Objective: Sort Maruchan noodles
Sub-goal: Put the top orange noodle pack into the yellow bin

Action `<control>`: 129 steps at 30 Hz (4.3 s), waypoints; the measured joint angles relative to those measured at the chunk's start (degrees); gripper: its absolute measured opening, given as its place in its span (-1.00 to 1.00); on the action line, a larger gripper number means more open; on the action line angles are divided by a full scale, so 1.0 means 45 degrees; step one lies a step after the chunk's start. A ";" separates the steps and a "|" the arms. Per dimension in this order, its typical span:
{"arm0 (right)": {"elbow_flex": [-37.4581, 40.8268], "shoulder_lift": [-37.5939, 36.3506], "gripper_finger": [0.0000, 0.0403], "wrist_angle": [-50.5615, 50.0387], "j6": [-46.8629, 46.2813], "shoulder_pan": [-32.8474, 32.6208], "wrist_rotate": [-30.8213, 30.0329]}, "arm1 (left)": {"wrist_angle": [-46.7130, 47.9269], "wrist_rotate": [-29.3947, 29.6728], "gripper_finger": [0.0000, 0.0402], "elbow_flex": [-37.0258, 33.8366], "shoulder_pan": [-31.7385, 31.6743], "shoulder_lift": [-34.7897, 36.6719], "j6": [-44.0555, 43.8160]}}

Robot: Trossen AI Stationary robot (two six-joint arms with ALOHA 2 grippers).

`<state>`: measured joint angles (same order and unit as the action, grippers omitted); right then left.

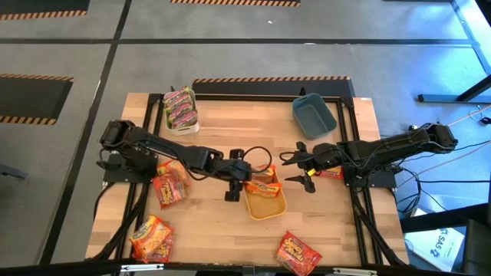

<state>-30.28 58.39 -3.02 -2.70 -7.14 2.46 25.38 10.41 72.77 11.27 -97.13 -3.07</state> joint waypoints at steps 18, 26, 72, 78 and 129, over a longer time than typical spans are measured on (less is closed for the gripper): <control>0.0000 0.0000 0.28 -0.0014 -0.0094 0.0005 -0.1063 | -0.4379 0.1471 -0.16 -0.7654 -0.0010 0.7425 -0.2180; -0.0509 -0.0481 0.28 -0.2194 -0.1163 0.0005 -0.2489 | -0.1243 0.1312 -0.16 -0.7678 0.0589 1.0253 -0.4159; -0.1851 0.2020 -0.31 -0.6642 -0.3978 0.0928 -0.3629 | 0.5989 0.0302 -0.16 -0.7043 -0.0292 0.6690 -0.9346; -0.1851 0.2123 -0.31 -0.6667 -0.3977 0.0928 -0.3629 | 0.7787 -0.0544 -0.16 -0.6653 -0.1106 0.6022 -0.9959; -0.1851 0.2118 -0.31 -0.6618 -0.3660 0.0928 -0.3657 | 0.9216 -0.2224 -0.16 -0.7432 -0.0461 0.6072 -1.1432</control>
<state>-38.61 67.92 -32.80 -19.17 -2.96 -13.99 66.86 0.40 39.32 9.19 -69.80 -54.51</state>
